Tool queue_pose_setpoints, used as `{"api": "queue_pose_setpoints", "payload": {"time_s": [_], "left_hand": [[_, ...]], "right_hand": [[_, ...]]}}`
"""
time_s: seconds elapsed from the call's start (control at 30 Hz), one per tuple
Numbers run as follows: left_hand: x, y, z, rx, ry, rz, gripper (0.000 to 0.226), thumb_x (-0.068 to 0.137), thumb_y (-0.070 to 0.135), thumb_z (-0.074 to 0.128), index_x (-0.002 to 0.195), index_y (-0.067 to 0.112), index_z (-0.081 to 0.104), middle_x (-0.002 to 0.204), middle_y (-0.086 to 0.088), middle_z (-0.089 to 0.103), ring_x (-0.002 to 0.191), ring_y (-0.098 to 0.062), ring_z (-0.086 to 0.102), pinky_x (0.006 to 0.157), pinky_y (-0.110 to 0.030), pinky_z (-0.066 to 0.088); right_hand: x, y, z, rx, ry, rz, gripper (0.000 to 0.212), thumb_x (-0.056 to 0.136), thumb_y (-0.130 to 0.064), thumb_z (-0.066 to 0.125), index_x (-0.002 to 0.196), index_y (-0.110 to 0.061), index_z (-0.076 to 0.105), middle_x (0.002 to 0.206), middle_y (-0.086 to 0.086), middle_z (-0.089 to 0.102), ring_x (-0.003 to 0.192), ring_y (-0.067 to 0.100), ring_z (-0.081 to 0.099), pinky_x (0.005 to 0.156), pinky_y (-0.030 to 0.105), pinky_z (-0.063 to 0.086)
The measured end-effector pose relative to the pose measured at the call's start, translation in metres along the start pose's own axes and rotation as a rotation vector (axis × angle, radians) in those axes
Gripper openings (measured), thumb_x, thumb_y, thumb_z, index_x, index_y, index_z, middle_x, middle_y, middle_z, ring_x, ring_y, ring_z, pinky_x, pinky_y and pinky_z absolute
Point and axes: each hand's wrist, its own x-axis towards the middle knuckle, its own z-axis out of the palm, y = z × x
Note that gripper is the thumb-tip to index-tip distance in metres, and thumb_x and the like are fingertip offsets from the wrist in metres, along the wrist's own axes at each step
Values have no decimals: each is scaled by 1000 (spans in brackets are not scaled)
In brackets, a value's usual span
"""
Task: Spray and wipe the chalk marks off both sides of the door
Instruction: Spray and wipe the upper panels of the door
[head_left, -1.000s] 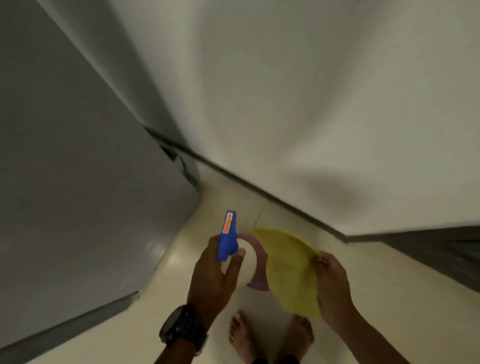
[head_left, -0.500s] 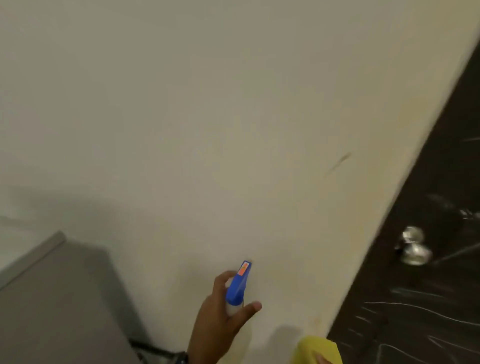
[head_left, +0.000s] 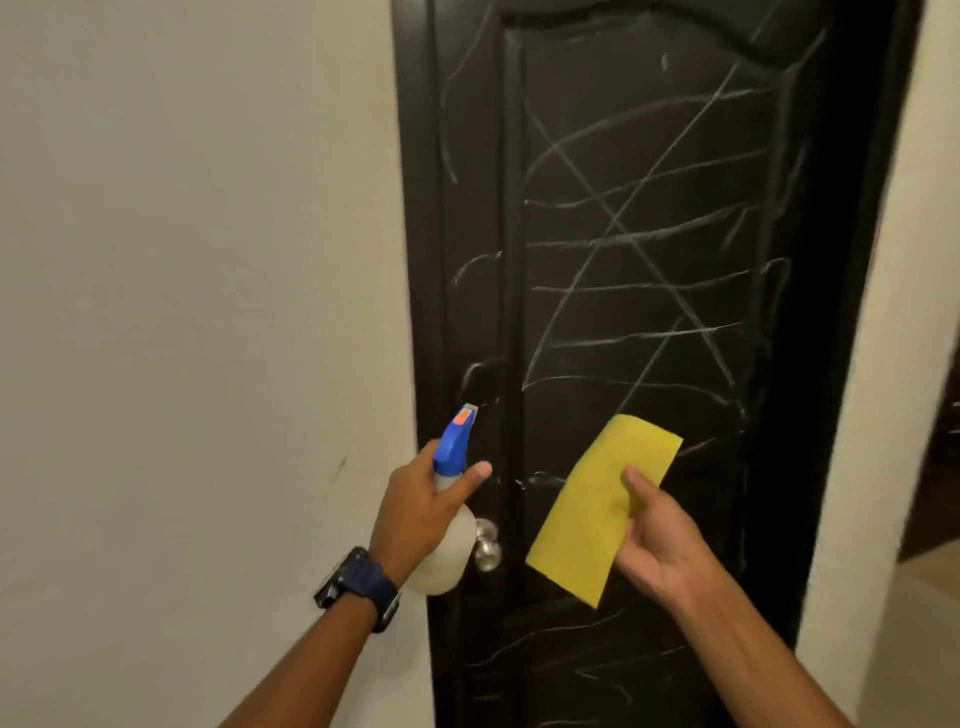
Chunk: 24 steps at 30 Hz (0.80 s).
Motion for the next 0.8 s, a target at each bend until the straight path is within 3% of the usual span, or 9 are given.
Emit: {"api": "queue_pose_setpoints", "payload": {"time_s": [0.13,0.3,0.4,0.5,0.6,0.73,0.8], "left_hand": [[45,59,45,13,21,78,26,86,51,70,83,31,52,85,1,56,71,-11,54,66,-21,43],[80,131,99,39,50,134,24,90,47,68,83,30,53,74,4,58,65,-10,56,64,-22,43],[97,176,125,-4,91,153,22,89,48,66,87,31,53,80,-3,67,73,-17,68,68,-27,52],[113,222,143,-44,130,204,21,90,47,65,86,31,52,79,-4,67,72,-16,67,66,-22,49],[130,258,162,-61,149,238,24,90,48,65,87,26,55,80,-10,67,73,-22,67,66,-22,51],[157,293,191,-56,95,241,36,90,51,66,93,15,61,83,-13,68,79,-31,67,73,-37,55],[170,307,205,-41,62,251,40,89,51,66,94,12,62,82,-12,67,72,-29,63,72,-36,54]], "right_hand": [[-13,-92,7,61,-34,-135,43,101,-31,56,138,-9,52,124,23,67,115,40,64,100,63,44],[-41,-192,2,119,-65,-276,43,103,-29,55,141,-10,50,127,20,64,117,38,62,108,62,40],[-71,-258,-9,143,-110,-477,42,99,-24,62,139,-15,53,126,16,66,115,34,64,106,58,45],[-100,-323,-27,61,-97,-737,38,90,-19,72,125,-23,59,122,8,67,113,28,64,97,52,52],[-95,-377,-48,116,2,-737,30,96,-26,66,124,-19,58,121,10,64,110,29,62,94,51,52],[-70,-420,-62,118,44,-718,40,100,-41,57,132,-18,59,129,9,64,112,27,62,100,48,49],[-62,-437,-61,79,14,-795,45,99,-48,55,135,-21,57,129,6,63,113,25,60,102,47,47]]}}
